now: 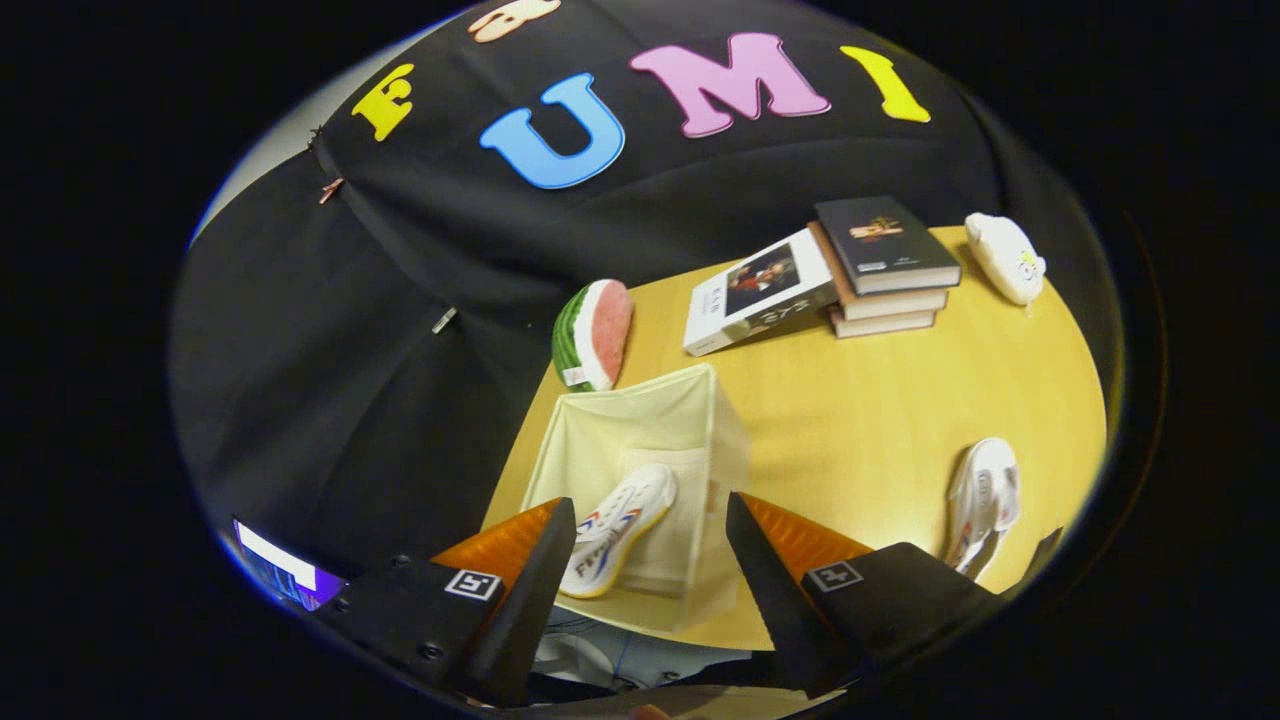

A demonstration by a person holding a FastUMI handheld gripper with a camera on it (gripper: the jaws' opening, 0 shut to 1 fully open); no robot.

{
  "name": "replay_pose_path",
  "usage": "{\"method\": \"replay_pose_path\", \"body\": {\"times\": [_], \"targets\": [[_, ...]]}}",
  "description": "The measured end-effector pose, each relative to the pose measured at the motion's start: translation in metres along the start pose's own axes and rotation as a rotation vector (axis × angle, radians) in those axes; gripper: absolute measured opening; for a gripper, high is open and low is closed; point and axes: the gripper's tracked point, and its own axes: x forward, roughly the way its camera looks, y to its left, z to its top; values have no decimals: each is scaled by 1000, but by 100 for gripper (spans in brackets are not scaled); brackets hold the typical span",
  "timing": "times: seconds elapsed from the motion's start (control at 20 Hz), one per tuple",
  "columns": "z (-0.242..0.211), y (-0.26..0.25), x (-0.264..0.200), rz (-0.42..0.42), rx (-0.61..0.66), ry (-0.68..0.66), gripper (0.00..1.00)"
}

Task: Open the storage box then place both shoes into the box .Put the left shoe in first, then the right shoe, with the right side of both shoes facing outward in a uniform manner.

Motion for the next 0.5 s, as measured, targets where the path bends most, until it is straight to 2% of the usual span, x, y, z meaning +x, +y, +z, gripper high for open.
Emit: {"method": "replay_pose_path", "body": {"times": [0.25, 0.5], "targets": [[-8, -117, -66, -238, -73, -52, 95], [-57, -222, -91, -418, -21, 5, 96]]}}
